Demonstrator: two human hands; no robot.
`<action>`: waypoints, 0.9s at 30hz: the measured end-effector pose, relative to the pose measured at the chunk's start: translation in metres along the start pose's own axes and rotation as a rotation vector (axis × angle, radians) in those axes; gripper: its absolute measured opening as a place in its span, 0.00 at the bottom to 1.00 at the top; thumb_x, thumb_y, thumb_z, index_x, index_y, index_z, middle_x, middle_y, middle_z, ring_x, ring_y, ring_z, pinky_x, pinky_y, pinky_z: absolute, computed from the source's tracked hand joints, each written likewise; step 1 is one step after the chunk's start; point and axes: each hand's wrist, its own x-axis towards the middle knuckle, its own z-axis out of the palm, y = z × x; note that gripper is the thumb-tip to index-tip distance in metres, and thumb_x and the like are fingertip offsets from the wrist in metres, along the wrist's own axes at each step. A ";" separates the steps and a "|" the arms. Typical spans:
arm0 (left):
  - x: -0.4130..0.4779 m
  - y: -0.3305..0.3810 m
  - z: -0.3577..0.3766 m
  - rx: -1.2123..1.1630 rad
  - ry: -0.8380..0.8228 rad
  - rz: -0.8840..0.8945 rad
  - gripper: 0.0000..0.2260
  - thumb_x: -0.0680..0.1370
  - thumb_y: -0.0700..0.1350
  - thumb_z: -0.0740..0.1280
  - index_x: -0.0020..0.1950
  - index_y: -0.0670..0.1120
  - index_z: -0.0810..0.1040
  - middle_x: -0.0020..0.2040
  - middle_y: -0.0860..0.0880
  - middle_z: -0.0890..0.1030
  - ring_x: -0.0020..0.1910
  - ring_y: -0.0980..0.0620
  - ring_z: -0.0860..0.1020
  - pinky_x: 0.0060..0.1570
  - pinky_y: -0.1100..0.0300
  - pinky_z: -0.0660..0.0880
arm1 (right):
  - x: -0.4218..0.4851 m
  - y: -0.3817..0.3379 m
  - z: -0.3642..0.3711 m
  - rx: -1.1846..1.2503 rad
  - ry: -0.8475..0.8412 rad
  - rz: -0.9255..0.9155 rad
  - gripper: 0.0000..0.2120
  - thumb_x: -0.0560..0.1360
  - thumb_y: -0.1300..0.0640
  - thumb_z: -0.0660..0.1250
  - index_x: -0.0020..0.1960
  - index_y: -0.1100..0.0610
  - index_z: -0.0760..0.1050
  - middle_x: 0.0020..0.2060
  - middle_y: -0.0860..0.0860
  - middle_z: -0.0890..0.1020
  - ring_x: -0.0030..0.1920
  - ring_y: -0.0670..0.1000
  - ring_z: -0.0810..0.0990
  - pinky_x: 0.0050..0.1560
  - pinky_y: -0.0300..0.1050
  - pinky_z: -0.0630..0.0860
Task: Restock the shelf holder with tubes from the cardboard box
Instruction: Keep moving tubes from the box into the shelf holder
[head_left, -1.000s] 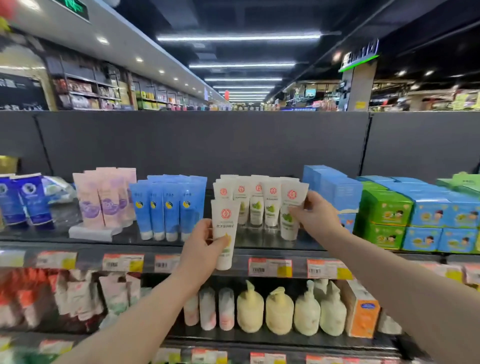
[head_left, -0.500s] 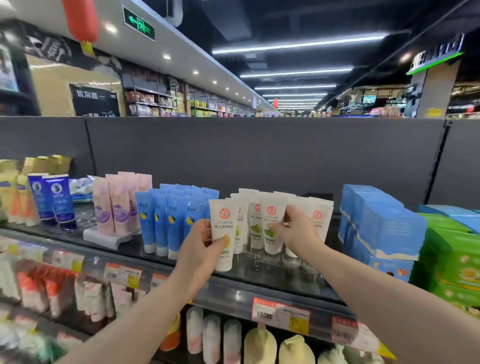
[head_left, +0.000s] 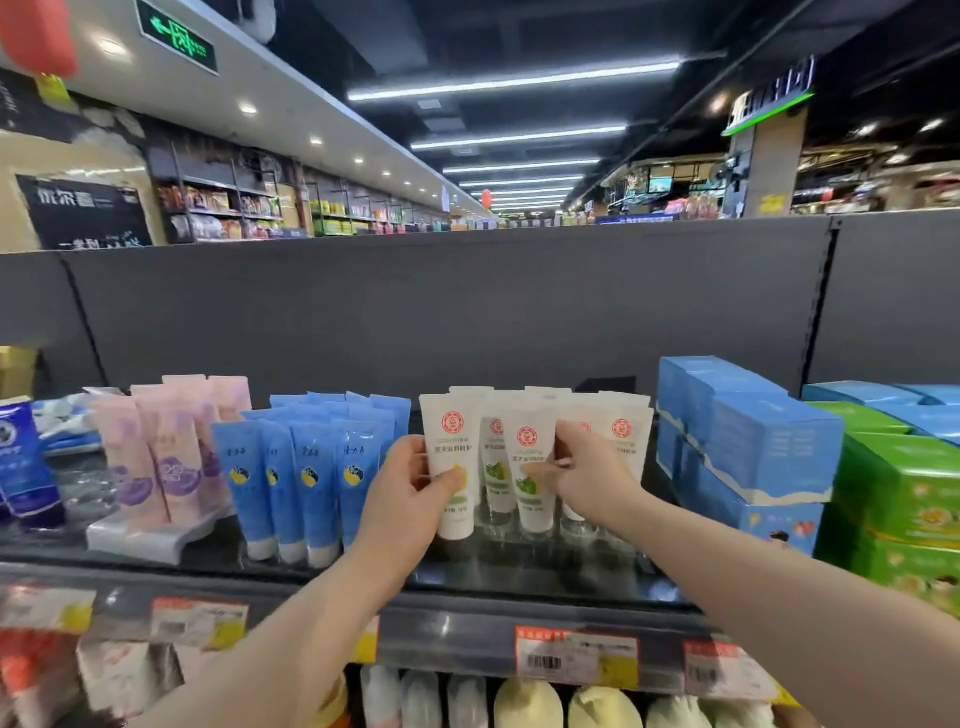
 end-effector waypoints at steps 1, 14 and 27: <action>0.002 0.000 -0.001 -0.002 -0.011 0.002 0.13 0.76 0.37 0.66 0.47 0.55 0.70 0.46 0.59 0.78 0.43 0.65 0.77 0.33 0.72 0.74 | -0.001 0.000 0.001 0.002 -0.003 0.009 0.15 0.75 0.58 0.67 0.61 0.50 0.72 0.54 0.45 0.80 0.55 0.48 0.78 0.53 0.46 0.76; 0.011 -0.012 -0.012 -0.047 -0.103 -0.006 0.12 0.76 0.37 0.66 0.48 0.55 0.70 0.49 0.56 0.79 0.47 0.61 0.78 0.36 0.68 0.75 | 0.010 -0.016 0.029 0.033 0.090 0.035 0.08 0.76 0.56 0.67 0.54 0.53 0.72 0.52 0.46 0.79 0.52 0.50 0.78 0.47 0.44 0.76; 0.011 -0.018 -0.016 -0.071 -0.112 -0.022 0.12 0.76 0.37 0.66 0.51 0.53 0.70 0.51 0.57 0.78 0.49 0.61 0.77 0.38 0.69 0.74 | 0.019 -0.016 0.035 -0.164 -0.048 0.147 0.09 0.76 0.55 0.68 0.53 0.58 0.73 0.49 0.47 0.80 0.44 0.48 0.80 0.40 0.43 0.80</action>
